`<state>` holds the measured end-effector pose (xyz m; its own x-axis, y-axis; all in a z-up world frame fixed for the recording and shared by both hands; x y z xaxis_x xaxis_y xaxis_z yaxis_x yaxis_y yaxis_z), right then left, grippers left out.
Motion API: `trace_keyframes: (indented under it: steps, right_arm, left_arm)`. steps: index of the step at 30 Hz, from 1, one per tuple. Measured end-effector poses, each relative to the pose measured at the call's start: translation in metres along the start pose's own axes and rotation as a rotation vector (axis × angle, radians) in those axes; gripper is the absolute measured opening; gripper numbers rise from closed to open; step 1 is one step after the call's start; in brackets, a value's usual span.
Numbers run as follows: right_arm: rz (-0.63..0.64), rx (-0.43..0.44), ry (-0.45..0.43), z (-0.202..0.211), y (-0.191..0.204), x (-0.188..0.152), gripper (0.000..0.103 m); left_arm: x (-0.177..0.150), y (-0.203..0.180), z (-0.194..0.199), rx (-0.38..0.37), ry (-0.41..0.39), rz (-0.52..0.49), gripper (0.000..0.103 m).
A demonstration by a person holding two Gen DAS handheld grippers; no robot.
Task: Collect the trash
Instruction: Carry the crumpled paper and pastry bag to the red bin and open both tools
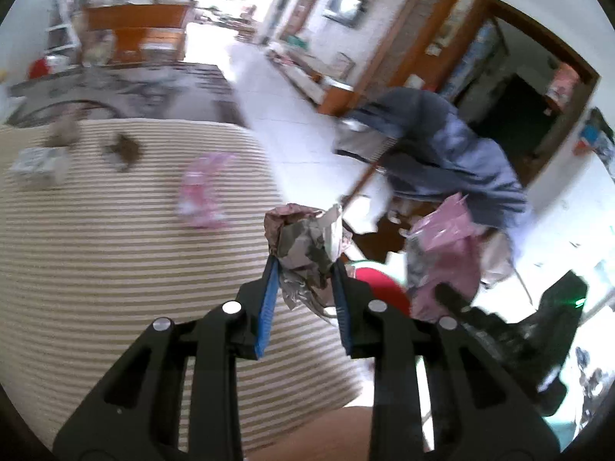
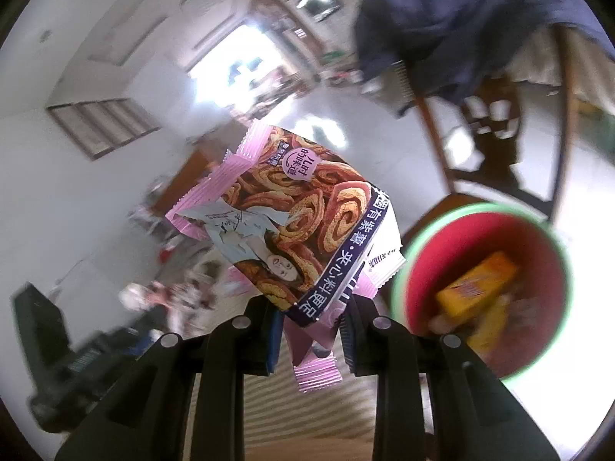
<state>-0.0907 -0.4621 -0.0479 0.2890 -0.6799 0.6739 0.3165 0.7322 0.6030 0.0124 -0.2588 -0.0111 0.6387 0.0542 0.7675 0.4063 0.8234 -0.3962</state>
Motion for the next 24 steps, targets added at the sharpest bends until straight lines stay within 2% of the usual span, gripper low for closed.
trace_keyframes:
  steps: [7, 11, 13, 14, 15, 17, 18, 24]
  right_arm:
    - [-0.080, -0.127, -0.009, 0.008, -0.067, 0.004, 0.026]
    - [-0.096, -0.153, -0.005, 0.006, -0.082, 0.005, 0.026]
    - [-0.105, -0.172, -0.007, 0.005, -0.087, 0.004, 0.030]
    - [-0.112, -0.185, -0.009, 0.005, -0.091, 0.004, 0.035]
    - [-0.121, -0.196, -0.013, 0.006, -0.096, 0.004, 0.042]
    - [-0.132, -0.218, -0.025, 0.007, -0.102, 0.004, 0.055]
    - [-0.134, -0.227, -0.030, 0.008, -0.103, 0.004, 0.057]
    - [-0.111, -0.259, -0.042, 0.009, -0.102, 0.006, 0.062]
  left_arm:
    - [-0.027, -0.064, -0.038, -0.117, 0.122, -0.041, 0.027]
    - [-0.041, -0.083, -0.054, -0.152, 0.179, -0.054, 0.027]
    - [-0.047, -0.089, -0.060, -0.164, 0.205, -0.064, 0.028]
    - [-0.050, -0.092, -0.064, -0.167, 0.215, -0.069, 0.032]
    - [-0.053, -0.093, -0.066, -0.169, 0.225, -0.072, 0.046]
    - [-0.058, -0.091, -0.069, -0.173, 0.234, -0.060, 0.062]
    - [-0.060, -0.088, -0.070, -0.175, 0.236, -0.048, 0.067]
    - [-0.058, -0.069, -0.067, -0.172, 0.238, 0.022, 0.074]
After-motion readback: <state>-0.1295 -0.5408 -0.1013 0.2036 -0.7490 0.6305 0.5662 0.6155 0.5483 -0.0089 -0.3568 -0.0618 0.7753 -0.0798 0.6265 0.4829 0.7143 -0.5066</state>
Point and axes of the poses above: each gripper's, at about its wrist camera, not at the fingertips, and z roughly against the way its jaws point, y to its left, x to its top, the point moved 5 cm from there along -z, roughly the way its jaws point, and after that the axes turned 13 degrees about -y, right-handed, at the moved point
